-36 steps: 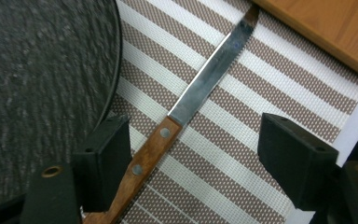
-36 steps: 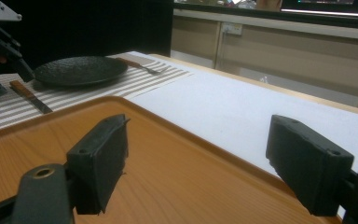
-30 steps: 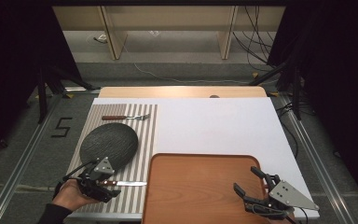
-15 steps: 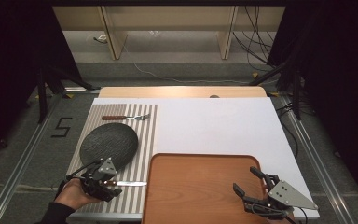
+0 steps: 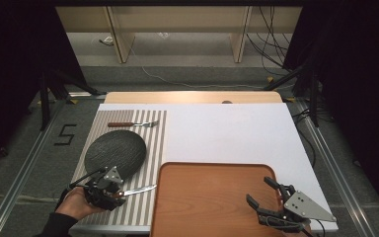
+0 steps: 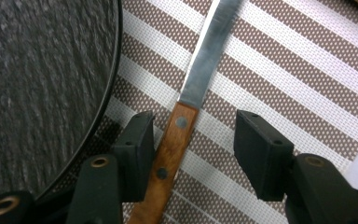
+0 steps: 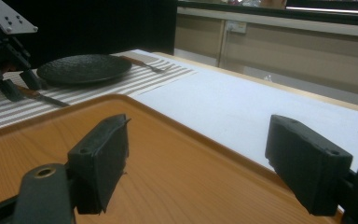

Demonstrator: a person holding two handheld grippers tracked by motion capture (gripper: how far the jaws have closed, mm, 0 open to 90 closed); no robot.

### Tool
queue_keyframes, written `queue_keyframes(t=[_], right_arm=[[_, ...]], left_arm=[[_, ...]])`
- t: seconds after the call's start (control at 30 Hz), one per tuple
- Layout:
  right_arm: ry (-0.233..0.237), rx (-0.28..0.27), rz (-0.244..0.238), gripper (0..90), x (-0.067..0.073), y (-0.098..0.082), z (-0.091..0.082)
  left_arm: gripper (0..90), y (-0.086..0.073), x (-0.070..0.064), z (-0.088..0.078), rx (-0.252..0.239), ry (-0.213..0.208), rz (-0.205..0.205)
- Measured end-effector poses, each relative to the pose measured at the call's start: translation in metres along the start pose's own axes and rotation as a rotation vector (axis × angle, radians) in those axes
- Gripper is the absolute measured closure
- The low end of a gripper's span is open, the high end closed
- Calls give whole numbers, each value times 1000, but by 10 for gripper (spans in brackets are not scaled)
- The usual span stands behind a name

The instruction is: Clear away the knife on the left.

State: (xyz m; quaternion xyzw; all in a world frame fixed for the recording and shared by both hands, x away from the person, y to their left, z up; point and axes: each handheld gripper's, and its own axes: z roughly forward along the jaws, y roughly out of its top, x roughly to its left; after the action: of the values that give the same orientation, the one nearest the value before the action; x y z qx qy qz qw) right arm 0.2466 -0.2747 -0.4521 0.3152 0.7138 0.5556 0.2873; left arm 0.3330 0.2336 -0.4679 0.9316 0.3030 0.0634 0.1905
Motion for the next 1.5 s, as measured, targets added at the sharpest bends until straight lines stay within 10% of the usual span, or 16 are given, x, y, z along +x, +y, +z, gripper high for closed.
queue_keyframes(t=[0.8, 1.5], right_arm=[[-1, 1, -4, 225, 0, 0, 0], [-3, -1, -4, 226, 1, 1, 0]], left_arm=[[769, 4, 0, 0, 40, 8, 18], [770, 0, 3, -24, -210, -54, -64]])
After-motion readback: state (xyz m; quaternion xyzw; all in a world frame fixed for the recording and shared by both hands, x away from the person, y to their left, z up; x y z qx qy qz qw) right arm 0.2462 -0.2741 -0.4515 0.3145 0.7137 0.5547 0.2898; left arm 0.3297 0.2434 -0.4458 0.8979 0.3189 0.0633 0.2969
